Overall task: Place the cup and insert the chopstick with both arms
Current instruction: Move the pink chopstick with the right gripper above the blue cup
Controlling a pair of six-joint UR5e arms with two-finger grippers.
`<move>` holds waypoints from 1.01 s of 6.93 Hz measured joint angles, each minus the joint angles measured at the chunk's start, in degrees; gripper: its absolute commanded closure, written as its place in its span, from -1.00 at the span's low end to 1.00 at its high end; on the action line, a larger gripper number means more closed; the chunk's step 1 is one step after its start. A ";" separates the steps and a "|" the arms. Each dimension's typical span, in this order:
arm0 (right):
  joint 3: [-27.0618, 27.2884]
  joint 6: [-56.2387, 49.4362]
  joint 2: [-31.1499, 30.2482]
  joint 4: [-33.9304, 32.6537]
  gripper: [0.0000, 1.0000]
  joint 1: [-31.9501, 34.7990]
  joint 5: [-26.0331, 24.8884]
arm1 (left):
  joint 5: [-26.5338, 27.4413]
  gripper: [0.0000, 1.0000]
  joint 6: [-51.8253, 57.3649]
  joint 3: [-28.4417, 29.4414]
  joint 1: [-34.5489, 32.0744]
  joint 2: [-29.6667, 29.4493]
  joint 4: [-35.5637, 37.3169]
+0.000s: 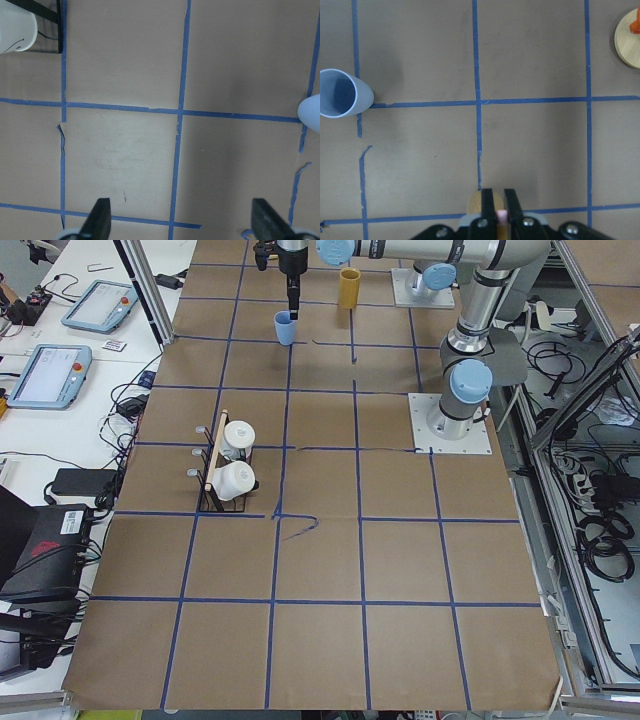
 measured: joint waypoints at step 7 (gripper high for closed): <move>-5.69 8.85 13.41 -25.91 1.00 16.35 1.94 | 0.57 -1.00 0.11 -0.27 0.35 0.43 0.35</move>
